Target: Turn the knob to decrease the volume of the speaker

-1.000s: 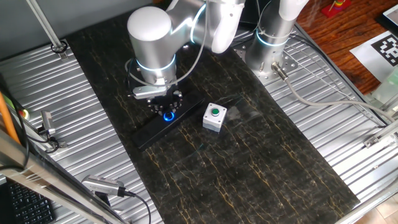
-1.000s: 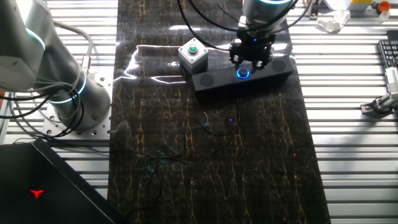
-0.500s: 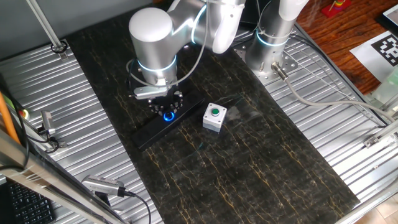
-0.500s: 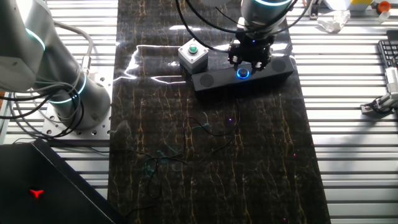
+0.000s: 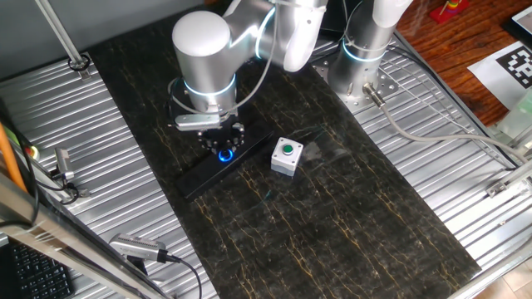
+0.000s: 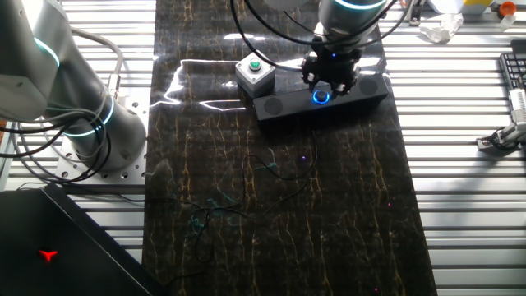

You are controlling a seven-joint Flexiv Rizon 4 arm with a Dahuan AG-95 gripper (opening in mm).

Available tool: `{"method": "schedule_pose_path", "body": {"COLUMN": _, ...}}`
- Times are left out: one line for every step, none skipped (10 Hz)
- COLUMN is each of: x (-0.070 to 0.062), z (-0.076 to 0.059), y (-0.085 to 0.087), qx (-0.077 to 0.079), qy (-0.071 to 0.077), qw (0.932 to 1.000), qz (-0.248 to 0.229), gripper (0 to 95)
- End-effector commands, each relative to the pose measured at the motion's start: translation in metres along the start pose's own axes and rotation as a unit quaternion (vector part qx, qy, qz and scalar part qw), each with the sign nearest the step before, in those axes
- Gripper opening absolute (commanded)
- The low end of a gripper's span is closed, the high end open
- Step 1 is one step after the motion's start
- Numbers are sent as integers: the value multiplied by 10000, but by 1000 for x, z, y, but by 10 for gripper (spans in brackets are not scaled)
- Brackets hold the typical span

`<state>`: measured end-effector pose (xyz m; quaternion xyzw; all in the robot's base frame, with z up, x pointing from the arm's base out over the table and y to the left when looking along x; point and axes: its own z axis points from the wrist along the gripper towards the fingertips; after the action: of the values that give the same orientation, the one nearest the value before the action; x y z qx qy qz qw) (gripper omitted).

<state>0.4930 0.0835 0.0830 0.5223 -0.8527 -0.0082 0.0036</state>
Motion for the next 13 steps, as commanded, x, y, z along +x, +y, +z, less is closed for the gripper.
{"method": "schedule_pose_path", "body": {"x": 0, "z": 1, "y": 0, "qx": 14, "qy": -37, "qw": 9928, "qz": 1198, "gripper": 380}}
{"method": "schedule_pose_path", "body": {"x": 0, "z": 2, "y": 0, "qx": 19, "qy": -25, "qw": 9900, "qz": 1408, "gripper": 380}}
{"method": "schedule_pose_path", "body": {"x": 0, "z": 3, "y": 0, "qx": 19, "qy": -29, "qw": 9881, "qz": 1538, "gripper": 380}}
{"method": "schedule_pose_path", "body": {"x": 0, "z": 4, "y": 0, "qx": 11, "qy": -40, "qw": 9855, "qz": 1699, "gripper": 380}}
{"method": "schedule_pose_path", "body": {"x": 0, "z": 4, "y": 0, "qx": 8, "qy": -42, "qw": 9834, "qz": 1814, "gripper": 380}}
{"method": "schedule_pose_path", "body": {"x": 0, "z": 4, "y": 0, "qx": 6, "qy": -43, "qw": 9818, "qz": 1899, "gripper": 380}}
{"method": "schedule_pose_path", "body": {"x": 0, "z": 4, "y": 0, "qx": 5, "qy": -43, "qw": 9801, "qz": 1986, "gripper": 380}}
{"method": "schedule_pose_path", "body": {"x": 0, "z": 4, "y": 0, "qx": 3, "qy": -42, "qw": 9783, "qz": 2072, "gripper": 380}}
{"method": "schedule_pose_path", "body": {"x": 0, "z": 4, "y": 0, "qx": 1, "qy": -43, "qw": 9762, "qz": 2168, "gripper": 380}}
{"method": "schedule_pose_path", "body": {"x": 0, "z": 4, "y": 0, "qx": 1, "qy": -43, "qw": 9743, "qz": 2254, "gripper": 380}}
{"method": "schedule_pose_path", "body": {"x": 0, "z": 4, "y": 0, "qx": 2, "qy": -42, "qw": 9724, "qz": 2331, "gripper": 380}}
{"method": "schedule_pose_path", "body": {"x": 0, "z": 5, "y": 0, "qx": -1, "qy": -45, "qw": 9692, "qz": 2460, "gripper": 380}}
{"method": "schedule_pose_path", "body": {"x": 0, "z": 5, "y": 0, "qx": -8, "qy": -53, "qw": 9673, "qz": 2537, "gripper": 380}}
